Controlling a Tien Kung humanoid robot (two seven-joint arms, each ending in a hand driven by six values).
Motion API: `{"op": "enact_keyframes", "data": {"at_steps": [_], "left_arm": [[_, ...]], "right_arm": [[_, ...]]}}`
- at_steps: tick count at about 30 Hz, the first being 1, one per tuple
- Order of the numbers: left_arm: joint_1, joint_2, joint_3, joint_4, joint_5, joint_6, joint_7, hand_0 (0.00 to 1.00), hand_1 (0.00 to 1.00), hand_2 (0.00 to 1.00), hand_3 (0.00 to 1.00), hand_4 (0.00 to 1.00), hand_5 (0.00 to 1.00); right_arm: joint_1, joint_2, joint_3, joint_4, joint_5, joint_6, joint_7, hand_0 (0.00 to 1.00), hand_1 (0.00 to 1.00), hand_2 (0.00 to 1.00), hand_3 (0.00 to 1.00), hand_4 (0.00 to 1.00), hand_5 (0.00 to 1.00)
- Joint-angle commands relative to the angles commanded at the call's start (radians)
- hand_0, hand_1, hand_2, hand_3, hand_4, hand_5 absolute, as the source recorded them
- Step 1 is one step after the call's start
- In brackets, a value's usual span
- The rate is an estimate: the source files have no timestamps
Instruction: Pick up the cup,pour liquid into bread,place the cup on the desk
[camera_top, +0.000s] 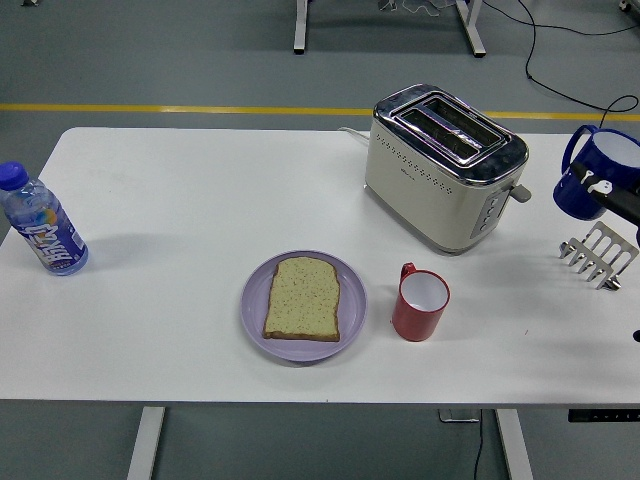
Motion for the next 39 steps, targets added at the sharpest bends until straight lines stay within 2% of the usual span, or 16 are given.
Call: {"op": "enact_keyframes", "data": {"at_steps": [21,30,39], "left_arm": [[0.001,-0.002,-0.016,0.000,0.024,0.002,0.008,0.690,0.756,0.773,0.611,0.396,0.998],[0.001,-0.003,-0.026,0.000,0.042,0.004,0.014,0.690,0.756,0.773,0.611,0.396,0.998],[0.004,-0.004,-0.028,0.001,0.044,0.002,0.014,0.690,0.756,0.773,0.611,0.396,0.998]], "right_arm": [[-0.110,0.019,0.053,0.018,-0.079,-0.032,0.046,0.448,0.386,0.520,0.538,0.662,0.002],[-0.151,0.029,0.053,0.015,-0.101,-0.033,0.096,0.450,0.387,0.520,0.539,0.660,0.002],[-0.187,0.041,0.038,0.016,-0.128,-0.030,0.183,0.451,0.387,0.519,0.539,0.659,0.002]]}}
